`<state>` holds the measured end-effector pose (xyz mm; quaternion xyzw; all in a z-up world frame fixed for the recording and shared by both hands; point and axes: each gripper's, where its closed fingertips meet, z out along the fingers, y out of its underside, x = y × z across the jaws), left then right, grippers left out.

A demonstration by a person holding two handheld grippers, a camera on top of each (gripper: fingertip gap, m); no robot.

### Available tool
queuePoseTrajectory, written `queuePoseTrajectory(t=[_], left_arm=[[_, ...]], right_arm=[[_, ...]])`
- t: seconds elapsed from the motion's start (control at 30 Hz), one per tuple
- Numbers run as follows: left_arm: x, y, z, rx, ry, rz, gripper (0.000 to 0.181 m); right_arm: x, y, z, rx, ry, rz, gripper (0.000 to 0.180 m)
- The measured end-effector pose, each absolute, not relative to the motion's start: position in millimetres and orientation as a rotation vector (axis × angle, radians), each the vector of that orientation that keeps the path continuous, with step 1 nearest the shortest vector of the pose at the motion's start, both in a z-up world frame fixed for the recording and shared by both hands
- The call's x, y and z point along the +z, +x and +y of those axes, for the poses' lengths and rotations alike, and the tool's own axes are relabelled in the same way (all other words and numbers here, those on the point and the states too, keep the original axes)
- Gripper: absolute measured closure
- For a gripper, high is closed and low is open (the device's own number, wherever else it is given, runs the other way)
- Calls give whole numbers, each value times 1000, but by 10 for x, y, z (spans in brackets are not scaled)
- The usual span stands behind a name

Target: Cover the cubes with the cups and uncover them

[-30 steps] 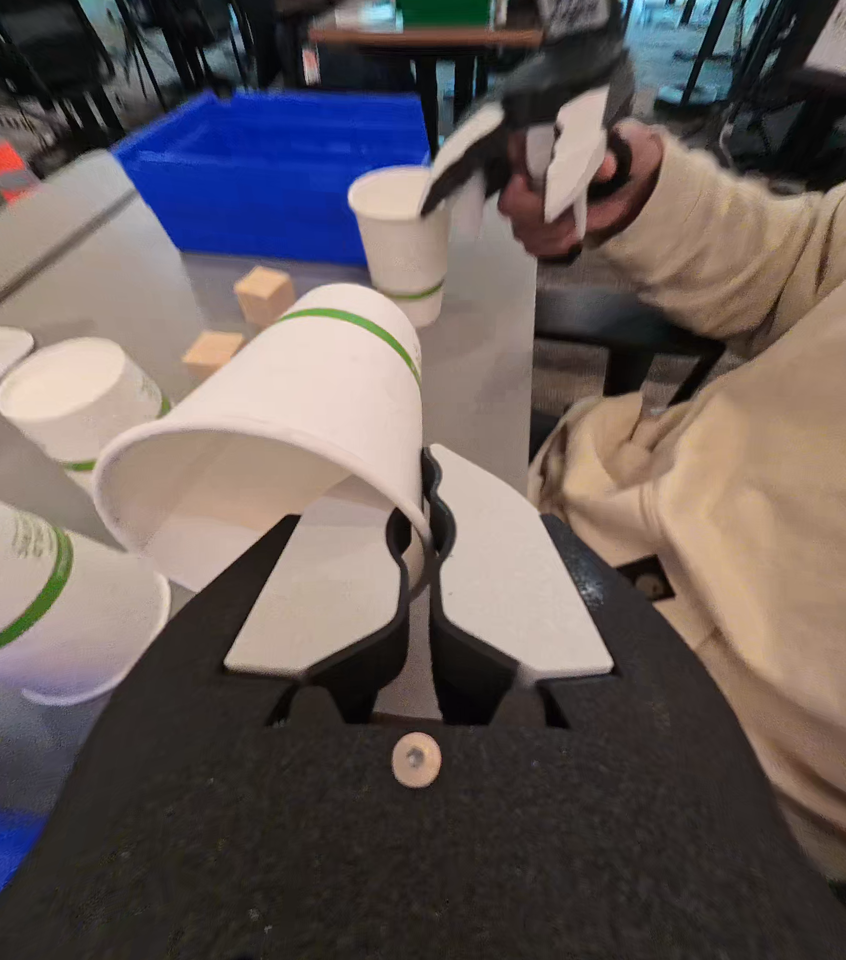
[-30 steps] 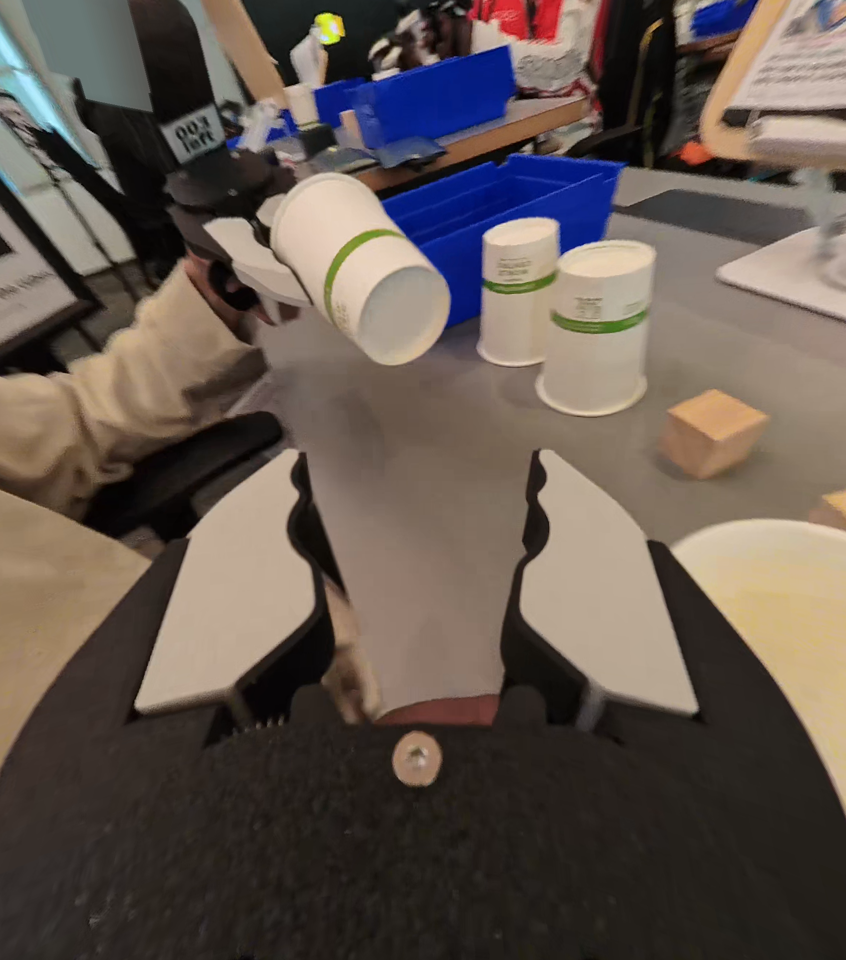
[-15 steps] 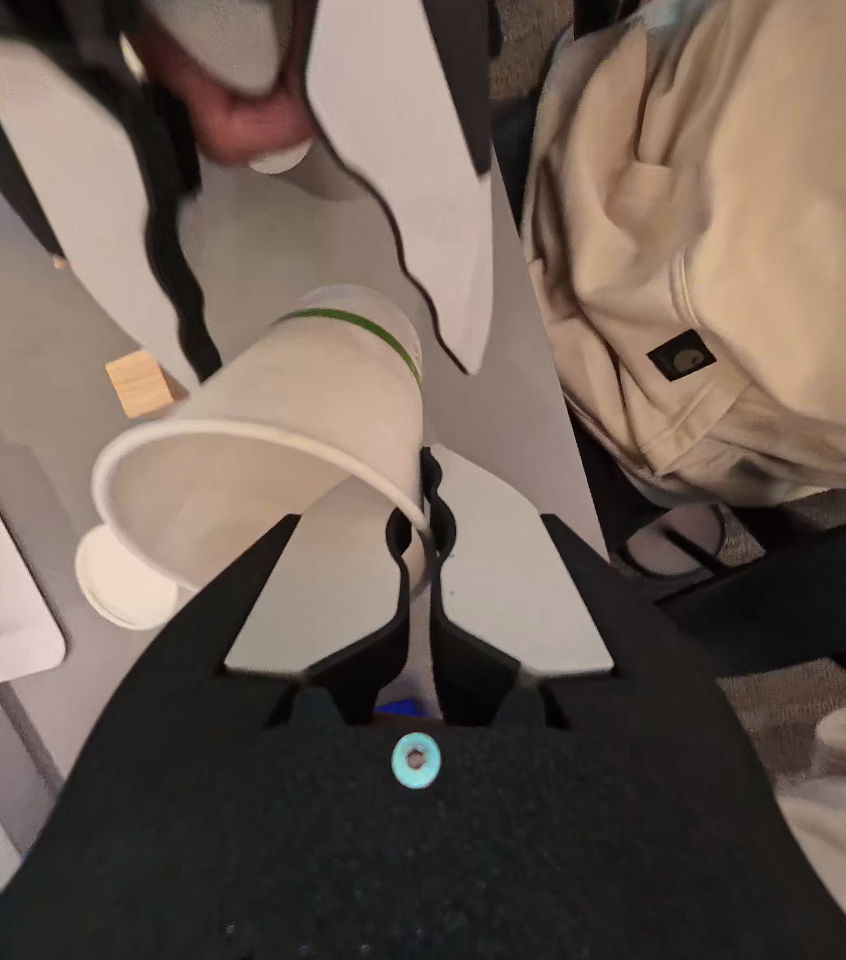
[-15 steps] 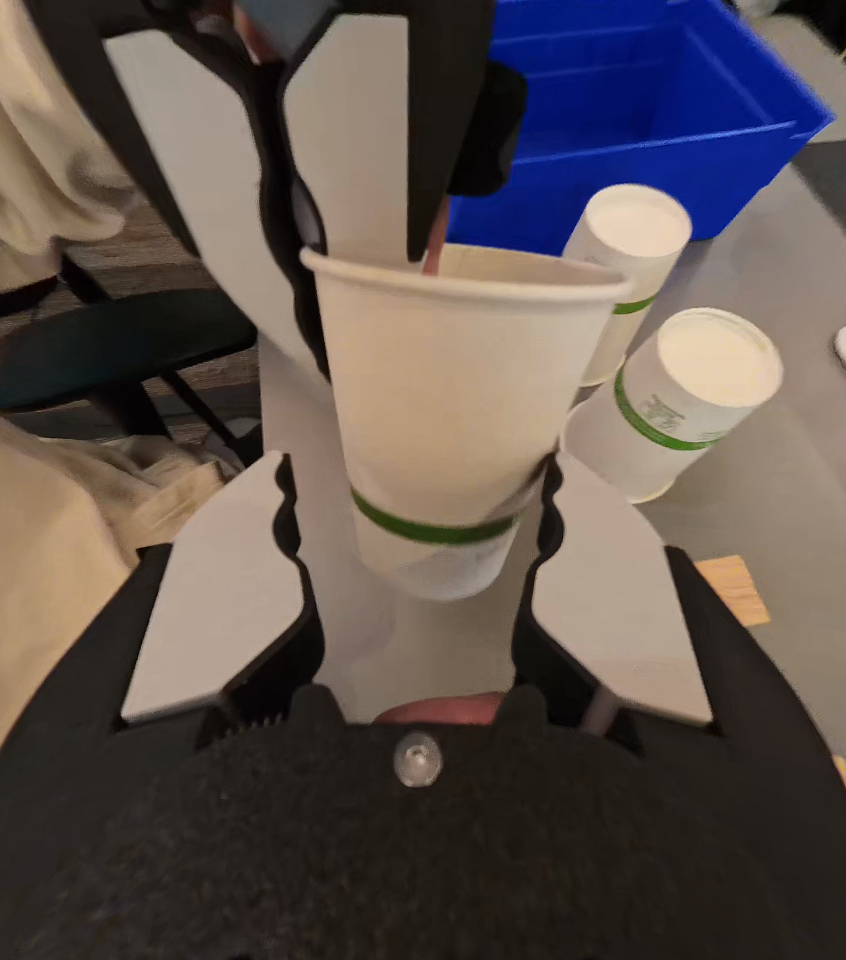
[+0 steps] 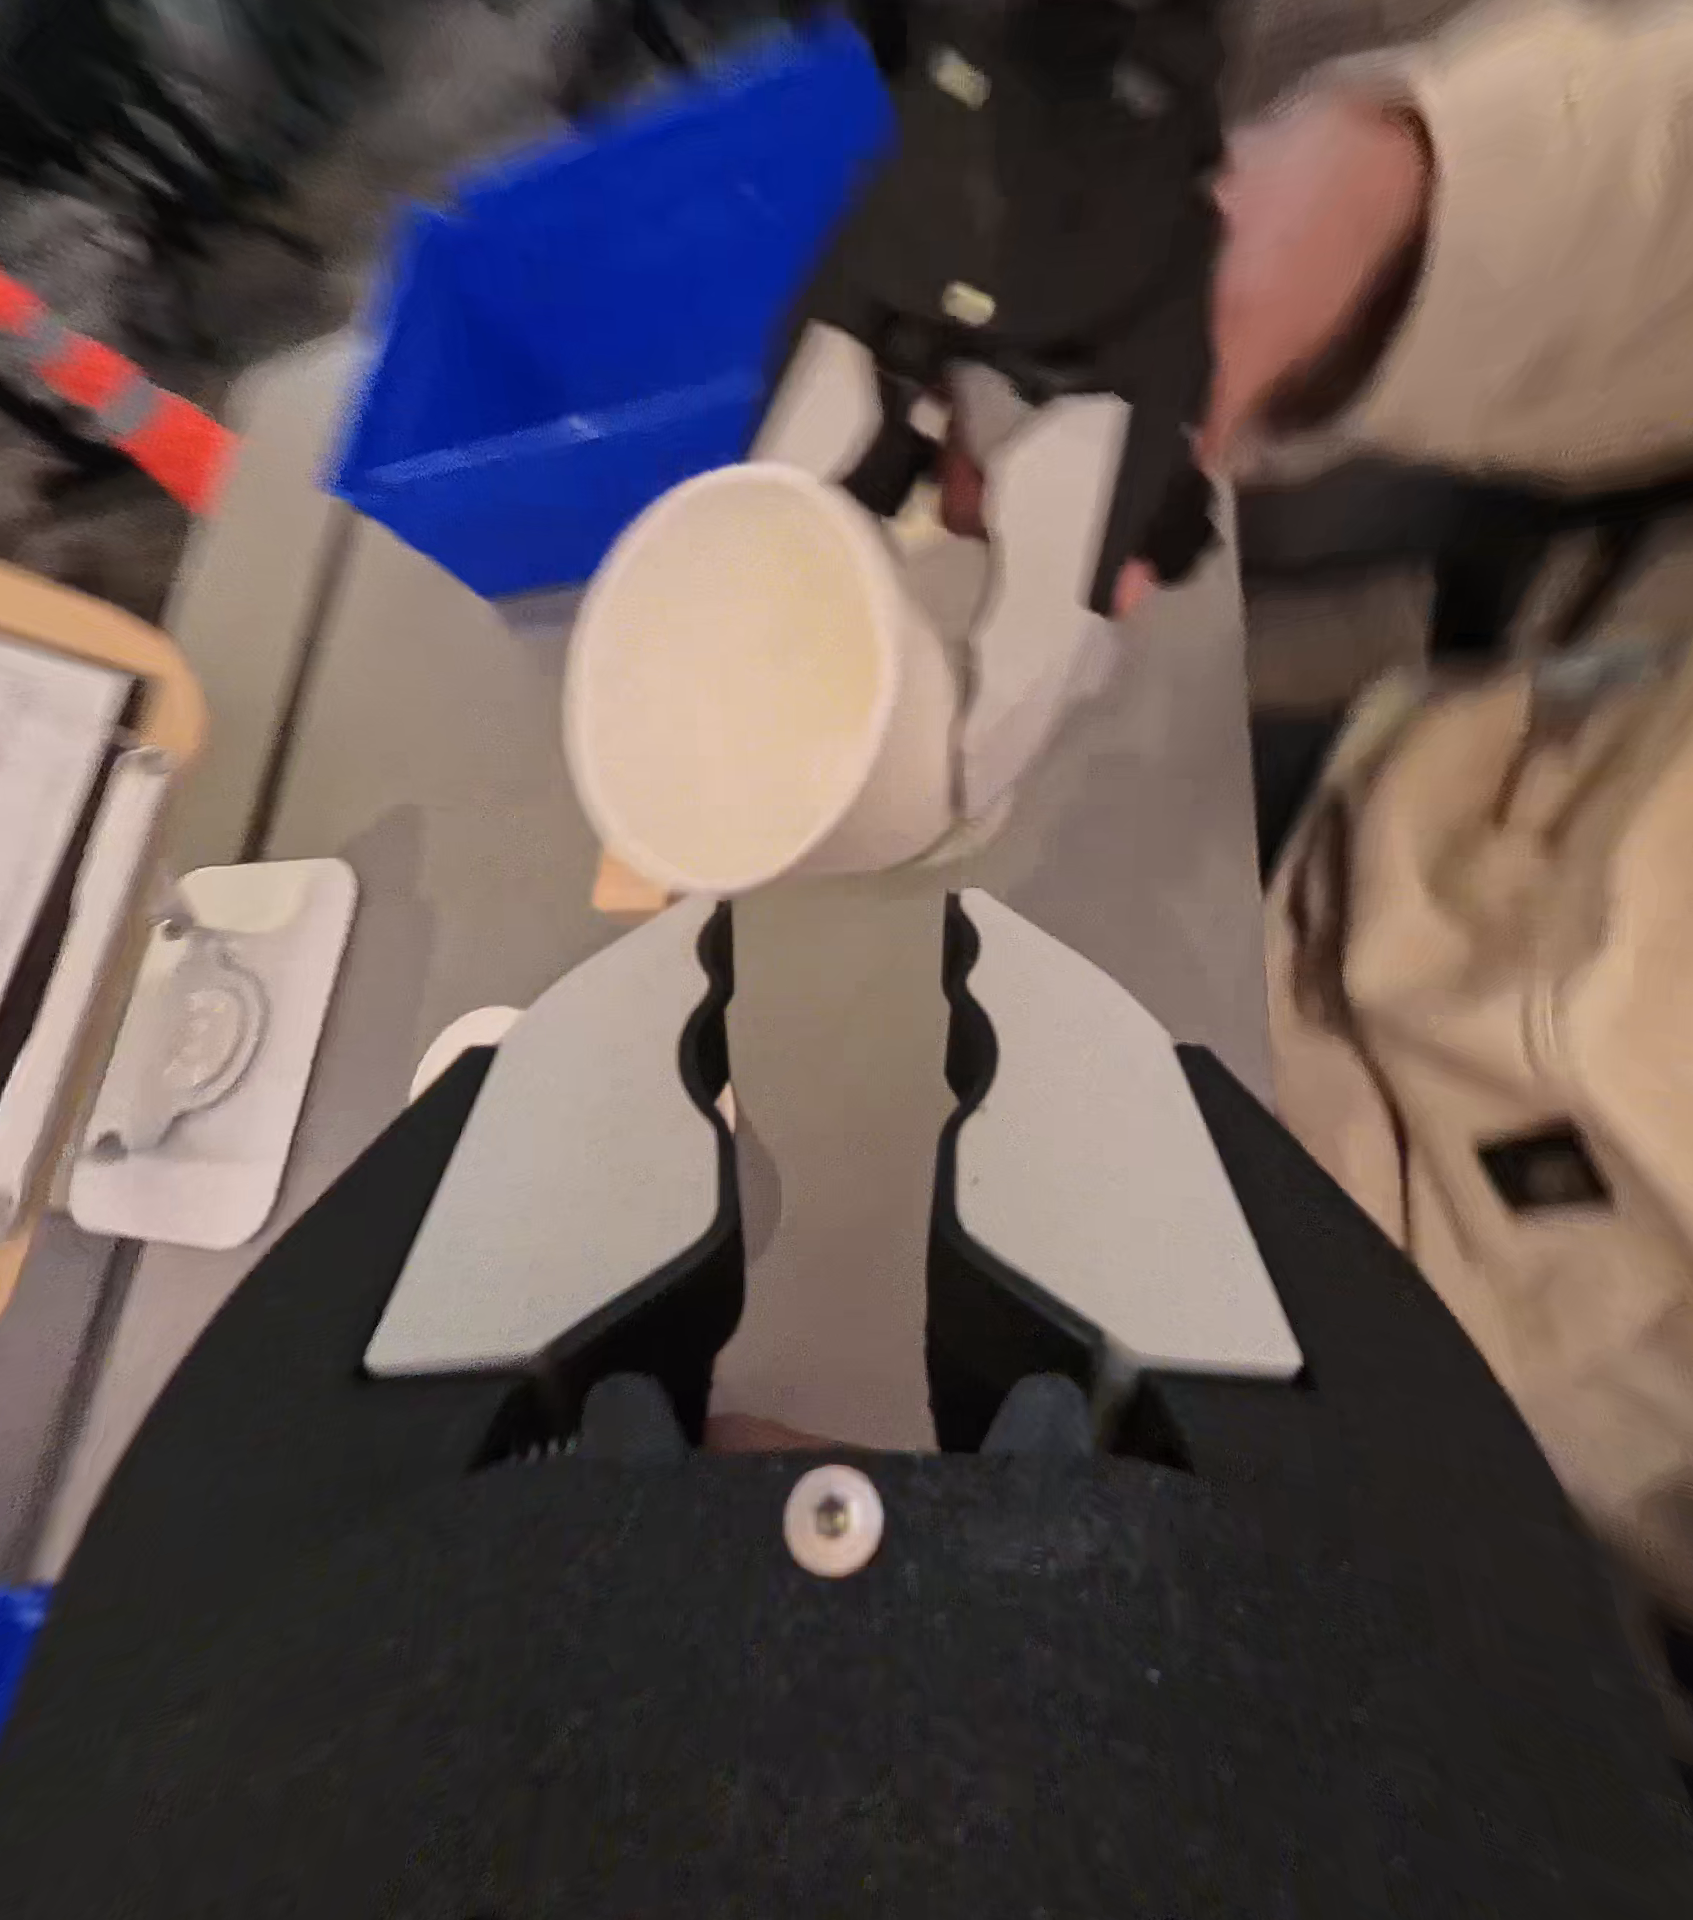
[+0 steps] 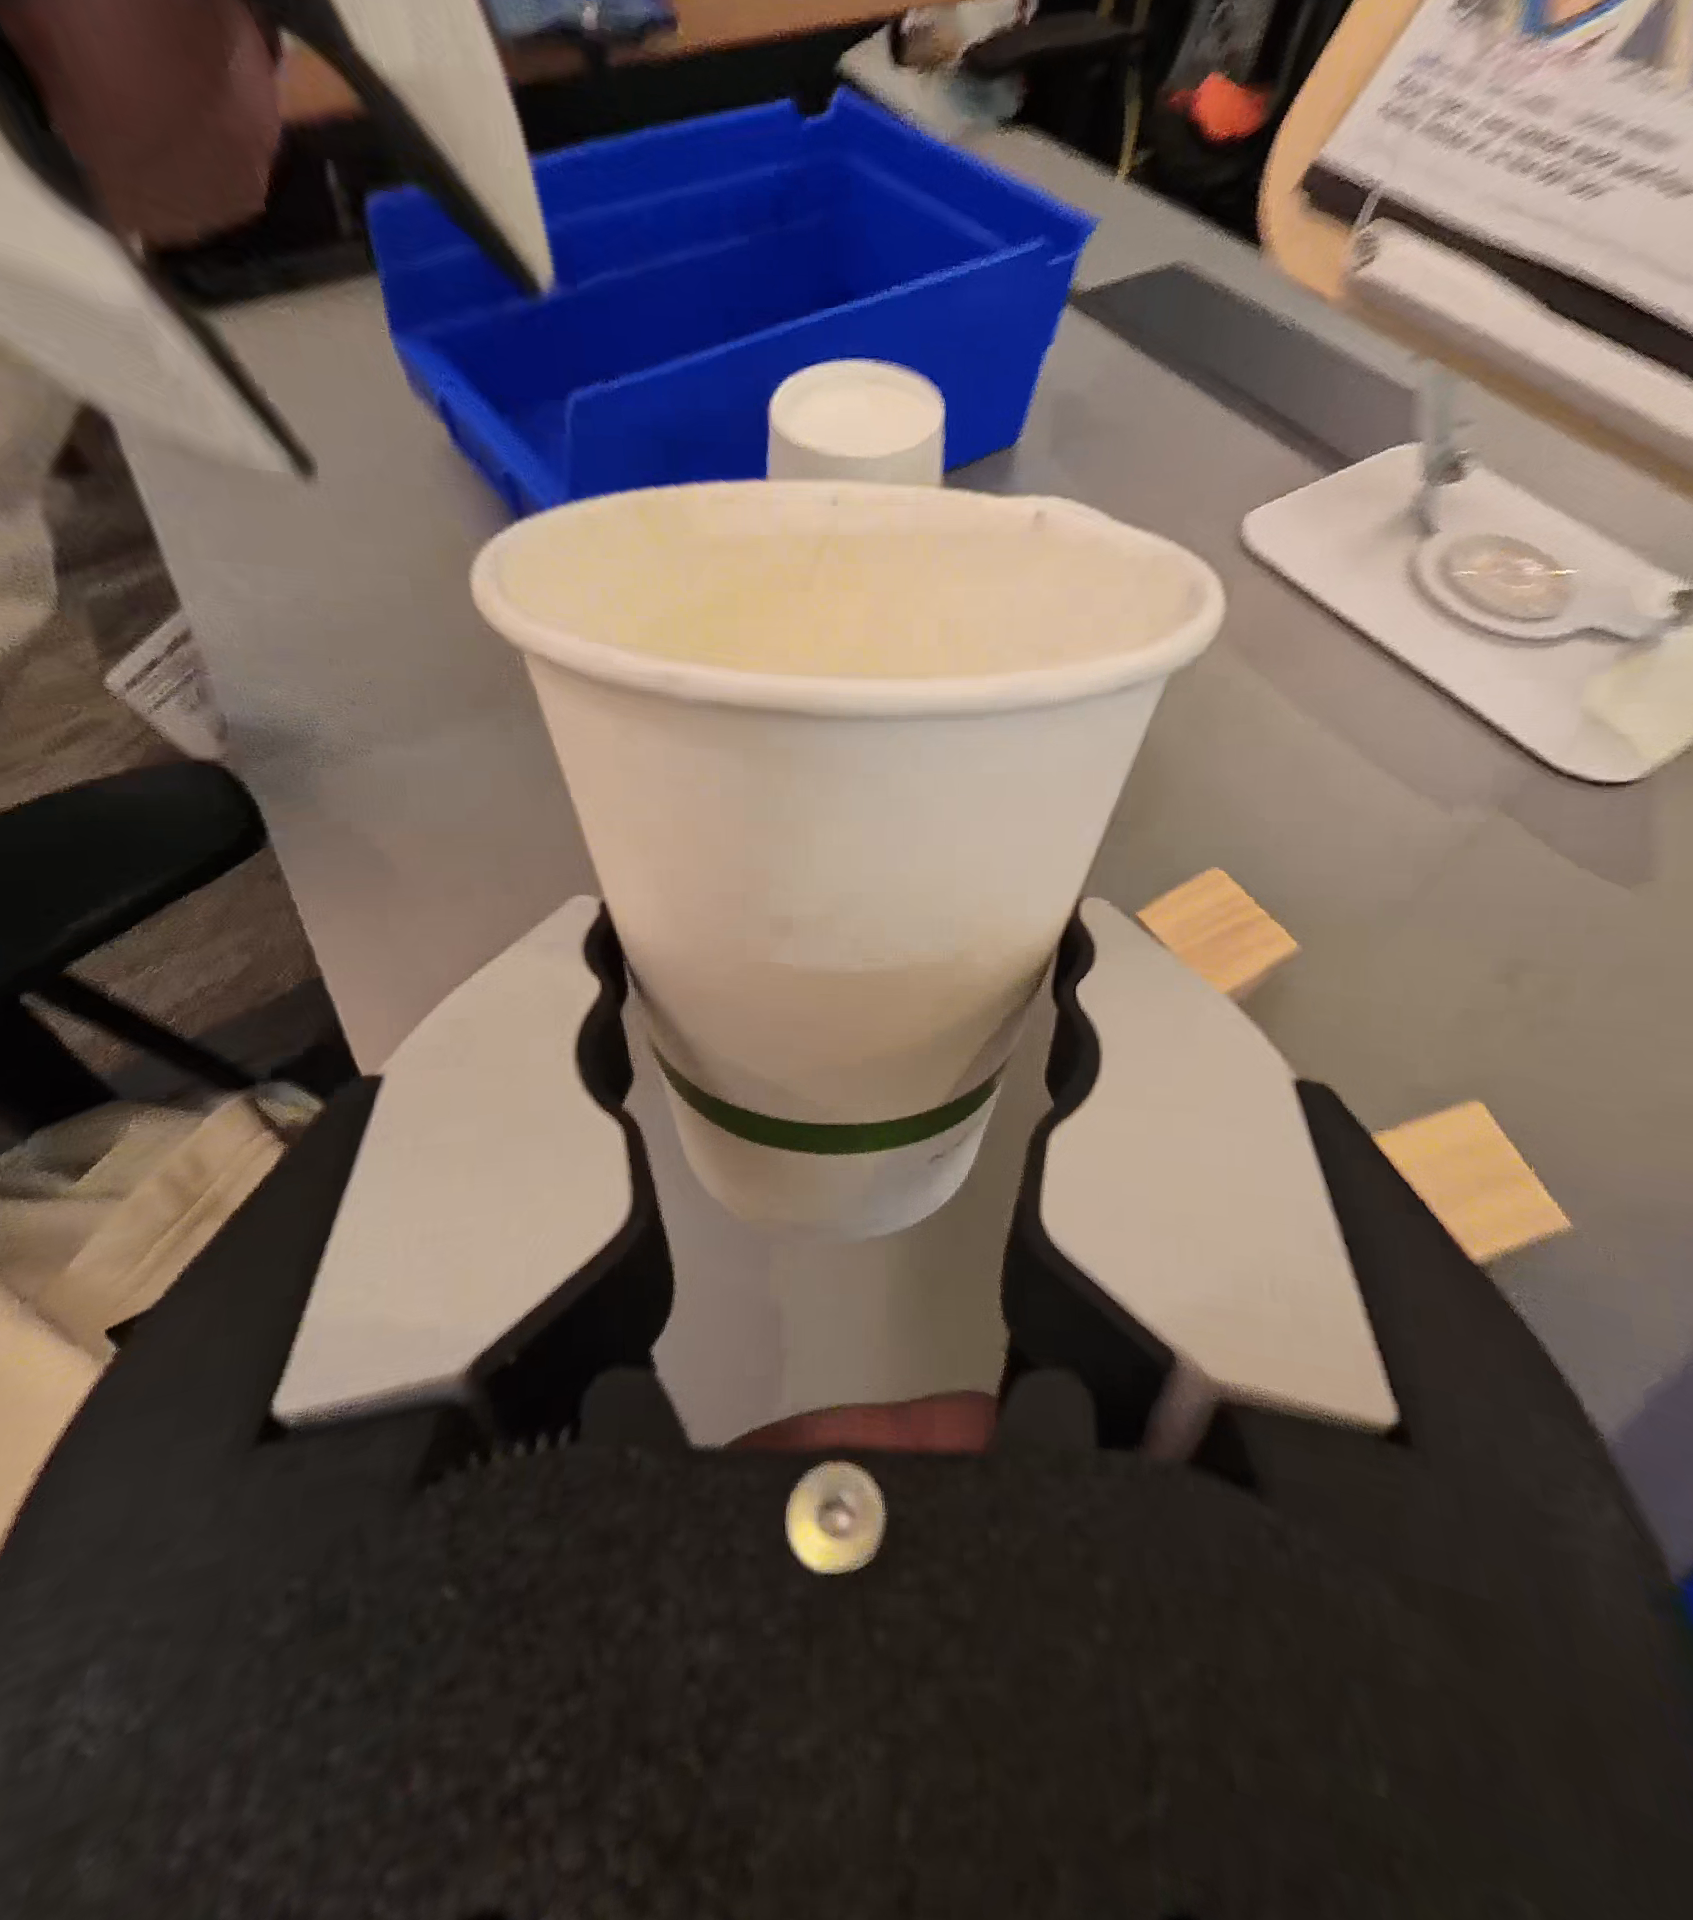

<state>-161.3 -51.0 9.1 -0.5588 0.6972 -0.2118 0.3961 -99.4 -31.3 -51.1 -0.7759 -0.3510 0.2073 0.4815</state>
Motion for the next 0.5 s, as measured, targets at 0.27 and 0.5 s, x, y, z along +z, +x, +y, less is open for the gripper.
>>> queuePoseTrajectory(t=[0.27, 0.5], left_arm=[[-738, -2293, -188, -678, -1814, 540, 112], [-995, -2209, -312, -701, -1846, 547, 109]], right_arm=[[-649, -854, -663, 535, -1715, -540, 100], [-153, -309, -756, 271, -1569, -425, 100]])
